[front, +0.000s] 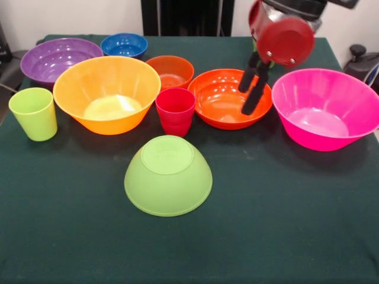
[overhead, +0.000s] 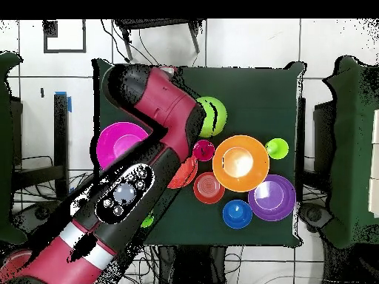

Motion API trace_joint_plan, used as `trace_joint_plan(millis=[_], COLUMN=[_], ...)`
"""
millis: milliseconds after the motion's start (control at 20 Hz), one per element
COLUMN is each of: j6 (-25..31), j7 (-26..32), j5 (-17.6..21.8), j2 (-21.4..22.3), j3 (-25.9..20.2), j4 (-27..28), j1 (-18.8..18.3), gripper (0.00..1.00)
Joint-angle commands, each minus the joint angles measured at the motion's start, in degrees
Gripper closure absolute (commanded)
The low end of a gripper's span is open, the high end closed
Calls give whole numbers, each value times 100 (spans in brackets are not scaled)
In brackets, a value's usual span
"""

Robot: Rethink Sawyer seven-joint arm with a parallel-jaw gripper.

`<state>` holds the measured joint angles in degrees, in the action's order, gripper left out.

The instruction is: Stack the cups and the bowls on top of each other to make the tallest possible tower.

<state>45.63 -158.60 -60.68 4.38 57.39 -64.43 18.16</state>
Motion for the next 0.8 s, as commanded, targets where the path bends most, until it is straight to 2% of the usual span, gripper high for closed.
trace_joint_plan(millis=[50,500,800], j6=[124,134,416], j7=[-1586,-1986,-2215], j5=[235,94,161], j2=[-624,-926,-957], j3=[-748,-671,-503], j4=[614,1020,1335], j1=[-141,-166,-165], gripper=[0,0,0])
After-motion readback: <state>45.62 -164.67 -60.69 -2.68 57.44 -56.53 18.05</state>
